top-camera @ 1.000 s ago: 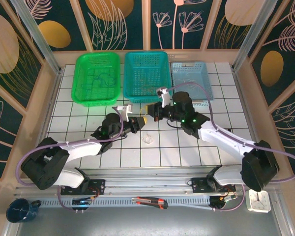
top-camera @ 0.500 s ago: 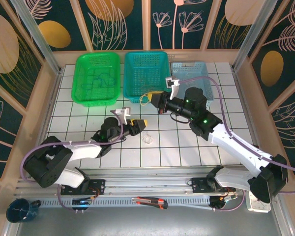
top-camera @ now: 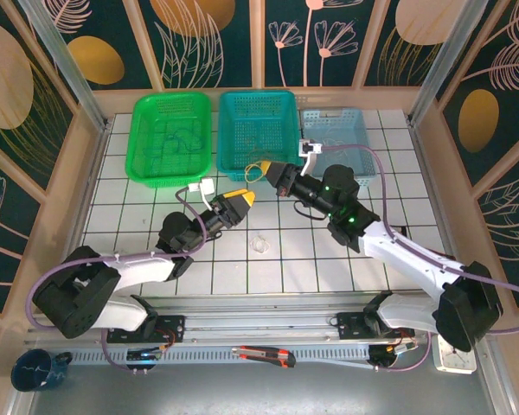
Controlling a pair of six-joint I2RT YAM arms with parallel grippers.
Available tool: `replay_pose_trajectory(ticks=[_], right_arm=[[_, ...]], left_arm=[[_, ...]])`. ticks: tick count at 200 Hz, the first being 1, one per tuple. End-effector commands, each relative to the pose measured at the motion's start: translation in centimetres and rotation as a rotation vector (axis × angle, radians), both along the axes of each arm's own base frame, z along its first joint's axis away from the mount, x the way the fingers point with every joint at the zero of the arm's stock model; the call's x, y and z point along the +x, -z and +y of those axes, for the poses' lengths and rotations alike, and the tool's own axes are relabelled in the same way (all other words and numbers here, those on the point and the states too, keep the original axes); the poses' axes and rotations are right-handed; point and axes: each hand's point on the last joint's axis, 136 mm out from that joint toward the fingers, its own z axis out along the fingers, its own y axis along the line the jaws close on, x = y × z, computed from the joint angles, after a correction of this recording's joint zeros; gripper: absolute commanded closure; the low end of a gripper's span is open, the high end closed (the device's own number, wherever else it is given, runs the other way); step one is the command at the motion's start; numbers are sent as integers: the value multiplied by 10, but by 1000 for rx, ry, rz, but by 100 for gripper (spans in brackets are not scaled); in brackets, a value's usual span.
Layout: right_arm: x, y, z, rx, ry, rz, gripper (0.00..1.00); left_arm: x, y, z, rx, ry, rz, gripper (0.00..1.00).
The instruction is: Untangle the cables
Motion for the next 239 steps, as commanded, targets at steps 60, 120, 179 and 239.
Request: replay_pose_trajectory(ticks=[60, 120, 179, 239], right_arm=[[-10, -8, 12, 90, -26, -4, 100], [-23, -6, 31, 88, -81, -3, 100], [-32, -46, 35, 96, -121, -88, 100], [-23, -76, 25, 104, -96, -135, 100]], left_arm=[[16, -43, 12, -169, -100, -74, 30], [32, -28, 16, -156, -176, -8, 32], [60, 55, 31, 71, -363, 230, 63], [59, 106, 52, 177, -431, 324, 70]])
